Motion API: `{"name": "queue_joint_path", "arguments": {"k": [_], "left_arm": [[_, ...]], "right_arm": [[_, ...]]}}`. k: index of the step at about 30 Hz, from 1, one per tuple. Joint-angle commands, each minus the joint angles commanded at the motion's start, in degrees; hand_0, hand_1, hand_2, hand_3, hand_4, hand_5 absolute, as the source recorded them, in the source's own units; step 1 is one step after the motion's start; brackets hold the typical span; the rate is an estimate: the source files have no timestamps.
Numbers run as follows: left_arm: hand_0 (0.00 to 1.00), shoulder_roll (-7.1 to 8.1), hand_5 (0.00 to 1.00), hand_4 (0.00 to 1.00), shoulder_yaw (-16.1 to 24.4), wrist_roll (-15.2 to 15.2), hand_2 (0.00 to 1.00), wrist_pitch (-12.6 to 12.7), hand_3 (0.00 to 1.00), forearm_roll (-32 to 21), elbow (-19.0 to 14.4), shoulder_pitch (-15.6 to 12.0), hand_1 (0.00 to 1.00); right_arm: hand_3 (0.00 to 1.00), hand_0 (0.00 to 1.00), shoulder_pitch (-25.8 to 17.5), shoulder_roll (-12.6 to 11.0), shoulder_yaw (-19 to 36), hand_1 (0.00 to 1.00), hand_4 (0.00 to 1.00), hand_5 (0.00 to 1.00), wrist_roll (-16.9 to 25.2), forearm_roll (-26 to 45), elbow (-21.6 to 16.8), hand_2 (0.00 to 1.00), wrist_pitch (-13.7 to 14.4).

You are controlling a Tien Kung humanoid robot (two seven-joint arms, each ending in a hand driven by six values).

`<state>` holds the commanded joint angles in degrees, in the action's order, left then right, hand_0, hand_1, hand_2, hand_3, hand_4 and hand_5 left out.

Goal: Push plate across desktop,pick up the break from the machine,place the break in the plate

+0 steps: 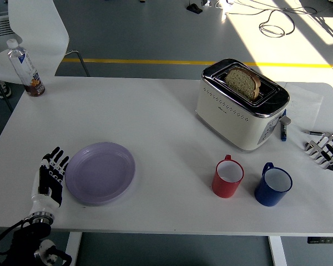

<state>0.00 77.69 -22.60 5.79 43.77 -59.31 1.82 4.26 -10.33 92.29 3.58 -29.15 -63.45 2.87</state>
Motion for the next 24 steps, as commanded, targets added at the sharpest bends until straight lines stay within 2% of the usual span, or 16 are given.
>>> {"name": "queue_joint_path", "arguments": {"k": [8,9,24], "left_arm": [[0.855,0.00,0.943,0.456,-0.74,0.90,0.892,-3.02,0.822,-0.41,0.35,0.32,0.851],[0.844,0.00,0.989,0.468,-0.80,0.93,0.886,-3.15,0.815,-0.44,0.36,0.33,0.842],[0.829,0.00,0.998,0.480,-3.25,2.75,0.873,-6.19,0.799,-1.90,0.99,1.40,0.832]], "right_arm": [[0.699,0.740,0.11,0.02,0.01,0.687,0.505,0.460,0.02,0.01,0.00,0.708,-0.01],[0.699,0.741,0.11,0.02,0.00,0.688,0.505,0.461,0.02,0.01,0.00,0.709,-0.01],[0.701,0.741,0.18,0.05,0.12,0.689,0.508,0.465,0.07,0.05,-0.01,0.710,0.05]]}}
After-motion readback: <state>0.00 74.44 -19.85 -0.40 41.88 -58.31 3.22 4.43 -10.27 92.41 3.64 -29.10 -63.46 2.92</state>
